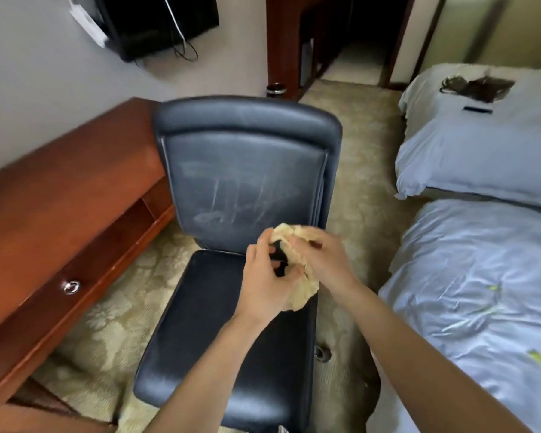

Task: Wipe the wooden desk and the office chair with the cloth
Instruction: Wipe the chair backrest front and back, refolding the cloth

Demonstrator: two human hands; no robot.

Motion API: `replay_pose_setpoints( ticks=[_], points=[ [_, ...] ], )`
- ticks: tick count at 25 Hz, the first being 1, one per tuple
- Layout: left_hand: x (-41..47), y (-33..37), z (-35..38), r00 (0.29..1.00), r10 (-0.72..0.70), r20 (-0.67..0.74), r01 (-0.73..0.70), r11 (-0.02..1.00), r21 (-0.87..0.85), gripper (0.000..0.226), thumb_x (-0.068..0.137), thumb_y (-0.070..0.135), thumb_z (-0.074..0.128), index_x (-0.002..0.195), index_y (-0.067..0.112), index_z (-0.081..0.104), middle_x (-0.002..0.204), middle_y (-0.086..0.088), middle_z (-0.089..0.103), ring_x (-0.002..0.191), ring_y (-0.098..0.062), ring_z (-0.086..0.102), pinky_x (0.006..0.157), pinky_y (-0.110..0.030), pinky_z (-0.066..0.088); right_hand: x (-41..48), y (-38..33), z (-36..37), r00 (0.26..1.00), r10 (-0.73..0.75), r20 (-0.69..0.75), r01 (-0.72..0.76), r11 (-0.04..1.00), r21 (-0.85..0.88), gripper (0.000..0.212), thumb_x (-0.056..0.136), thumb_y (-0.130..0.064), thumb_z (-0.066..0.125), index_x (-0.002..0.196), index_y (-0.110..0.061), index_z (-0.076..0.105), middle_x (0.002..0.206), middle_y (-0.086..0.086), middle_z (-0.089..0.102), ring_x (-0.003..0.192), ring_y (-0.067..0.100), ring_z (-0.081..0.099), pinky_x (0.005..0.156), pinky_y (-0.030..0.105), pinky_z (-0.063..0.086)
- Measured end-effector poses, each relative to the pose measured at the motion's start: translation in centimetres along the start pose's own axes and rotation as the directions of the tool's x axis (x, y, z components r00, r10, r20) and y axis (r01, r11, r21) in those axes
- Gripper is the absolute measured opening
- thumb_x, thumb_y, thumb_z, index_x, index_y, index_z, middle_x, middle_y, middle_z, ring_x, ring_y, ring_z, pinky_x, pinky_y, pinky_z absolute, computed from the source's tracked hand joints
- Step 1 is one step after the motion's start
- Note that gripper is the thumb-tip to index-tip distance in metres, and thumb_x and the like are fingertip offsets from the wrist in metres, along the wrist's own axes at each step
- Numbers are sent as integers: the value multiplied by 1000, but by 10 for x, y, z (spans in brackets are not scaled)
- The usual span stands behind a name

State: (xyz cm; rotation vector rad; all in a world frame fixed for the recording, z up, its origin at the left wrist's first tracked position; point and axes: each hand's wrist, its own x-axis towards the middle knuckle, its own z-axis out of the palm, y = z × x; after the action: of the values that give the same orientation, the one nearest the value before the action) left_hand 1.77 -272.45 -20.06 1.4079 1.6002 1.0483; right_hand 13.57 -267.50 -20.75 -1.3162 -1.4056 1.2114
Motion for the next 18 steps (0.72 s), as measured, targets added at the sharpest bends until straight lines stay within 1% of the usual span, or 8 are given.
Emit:
replay_pose_setpoints(
  ticks=[3,5,8,10,12,14,16,18],
  points=[
    [-15,55,-14,999,42,21,-39,993,-111,87,72,25,80,142,36,28,100,7,59,90,-1,60,75,-15,51,-12,-67,-16,993,-31,-116,47,988,146,11,81,-32,70,91,-34,64,86,-15,69,81,2,65,74,26,54],
    [-29,75,-18,994,106,-22,-107,993,-56,90,71,26,80,144,31,27,99,9,58,90,3,58,76,-9,45,-24,-96,-17,987,-48,-153,73,984,160,18,80,-35,71,93,-33,60,88,-14,66,81,1,65,75,27,53],
    [-46,90,-22,946,280,-165,-245,948,201,50,78,23,71,124,26,51,89,11,48,79,2,50,63,-11,38,-43,-119,-9,995,-84,-44,90,986,140,24,82,-42,67,102,-35,58,96,-15,64,86,-2,63,74,23,51],
    [-53,92,-31,920,335,-204,-283,927,247,20,85,16,64,104,19,58,82,10,46,73,3,48,61,-10,35,-56,-126,-8,986,-109,124,81,974,213,25,86,-45,61,110,-38,59,103,-14,66,94,1,64,81,25,51],
    [-56,90,-44,941,276,-195,-267,961,73,8,91,11,59,97,17,61,84,2,57,76,0,54,67,-9,39,-65,-130,-14,954,-157,255,63,937,343,21,91,-39,57,111,-39,63,108,-11,68,101,7,65,85,27,53],
    [-61,91,-63,975,184,-124,-207,956,-207,14,94,10,55,102,15,65,92,-5,68,85,-10,64,75,-19,48,-72,-134,-18,941,-214,261,111,926,362,21,94,-28,57,112,-36,65,110,-9,68,104,9,65,88,28,53],
    [-61,95,-80,988,129,-91,-153,914,-375,18,94,13,54,107,16,66,97,-5,72,94,-20,67,83,-31,53,-72,-137,-18,955,-232,187,181,951,251,23,94,-25,56,113,-35,64,111,-10,68,104,5,63,93,29,50],
    [-59,100,-93,988,103,-111,-141,892,-429,18,95,16,54,108,18,66,100,-6,71,99,-25,66,87,-38,52,-72,-140,-14,960,-257,106,249,965,82,22,91,-28,59,110,-38,63,111,-10,66,100,2,62,92,30,48]
  ],
)
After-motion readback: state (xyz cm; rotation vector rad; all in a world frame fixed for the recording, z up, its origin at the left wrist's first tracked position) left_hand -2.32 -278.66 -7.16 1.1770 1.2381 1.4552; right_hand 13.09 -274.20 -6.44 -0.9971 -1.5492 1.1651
